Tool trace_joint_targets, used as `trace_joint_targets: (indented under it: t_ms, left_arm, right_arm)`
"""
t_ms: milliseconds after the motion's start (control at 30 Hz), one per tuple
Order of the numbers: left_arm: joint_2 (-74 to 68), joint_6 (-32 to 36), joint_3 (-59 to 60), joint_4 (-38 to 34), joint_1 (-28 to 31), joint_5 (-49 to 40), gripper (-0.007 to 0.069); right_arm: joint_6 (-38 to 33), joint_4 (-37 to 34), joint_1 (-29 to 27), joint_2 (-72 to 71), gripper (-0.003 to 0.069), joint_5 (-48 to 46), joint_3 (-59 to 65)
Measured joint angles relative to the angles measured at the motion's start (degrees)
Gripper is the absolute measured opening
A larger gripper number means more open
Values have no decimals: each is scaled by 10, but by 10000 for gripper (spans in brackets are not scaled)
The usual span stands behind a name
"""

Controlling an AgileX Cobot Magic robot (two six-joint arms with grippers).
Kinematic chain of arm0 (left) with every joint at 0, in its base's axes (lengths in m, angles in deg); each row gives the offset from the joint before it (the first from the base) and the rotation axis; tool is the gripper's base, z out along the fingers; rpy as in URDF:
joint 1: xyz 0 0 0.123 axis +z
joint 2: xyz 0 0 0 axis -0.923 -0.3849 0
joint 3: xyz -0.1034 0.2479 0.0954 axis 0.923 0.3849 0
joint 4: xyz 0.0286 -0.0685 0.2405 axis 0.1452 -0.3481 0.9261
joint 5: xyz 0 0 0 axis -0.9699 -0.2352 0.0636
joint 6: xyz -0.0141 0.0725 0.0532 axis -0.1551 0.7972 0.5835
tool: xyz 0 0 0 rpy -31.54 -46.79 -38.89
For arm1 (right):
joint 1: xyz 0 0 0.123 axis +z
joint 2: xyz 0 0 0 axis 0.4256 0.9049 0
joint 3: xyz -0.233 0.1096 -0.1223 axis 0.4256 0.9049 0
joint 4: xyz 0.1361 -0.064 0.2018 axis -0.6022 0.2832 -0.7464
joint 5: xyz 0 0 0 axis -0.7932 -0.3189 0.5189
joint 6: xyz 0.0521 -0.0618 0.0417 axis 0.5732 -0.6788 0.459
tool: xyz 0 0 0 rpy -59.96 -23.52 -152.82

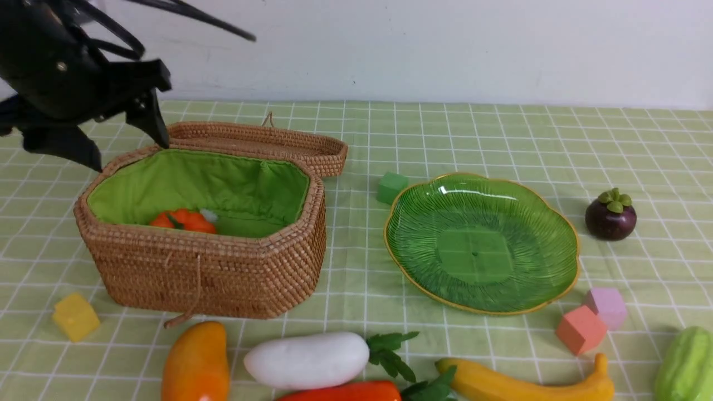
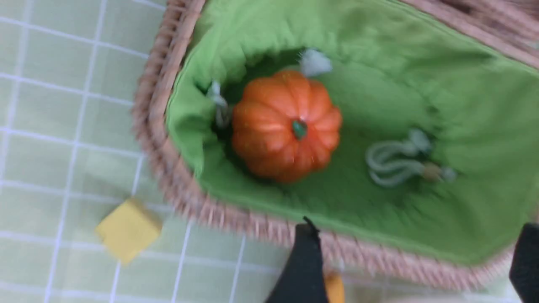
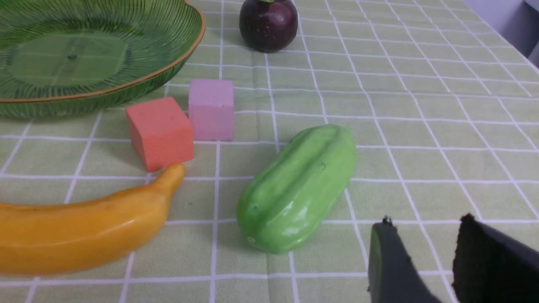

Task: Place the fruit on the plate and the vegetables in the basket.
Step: Grab the mango with your left arm and place it on the right plate

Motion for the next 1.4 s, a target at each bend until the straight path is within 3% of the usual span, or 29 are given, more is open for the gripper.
trace_joint_targets:
  t_ms: [233, 500, 667, 833, 1000, 1400]
  left_arm:
    - [155, 8, 183, -4, 0, -5, 592]
    - [170, 38, 353, -41, -5, 71, 588]
    - [146, 36, 364, 2, -93, 117, 597]
    - [99, -72, 364, 79, -160, 136, 607]
    - [36, -134, 364, 96, -169, 150, 607]
    - [-57, -140, 362, 80, -171, 188, 596]
  right_arm:
    - [0, 0, 0, 0, 241, 0, 0]
    - [0, 0, 0, 0, 241, 0, 0]
    - [0, 0, 0, 0, 241, 0, 0]
    - [0, 0, 0, 0, 241, 0, 0]
    - [0, 0, 0, 0, 241, 0, 0]
    - [0, 0, 0, 0, 241, 0, 0]
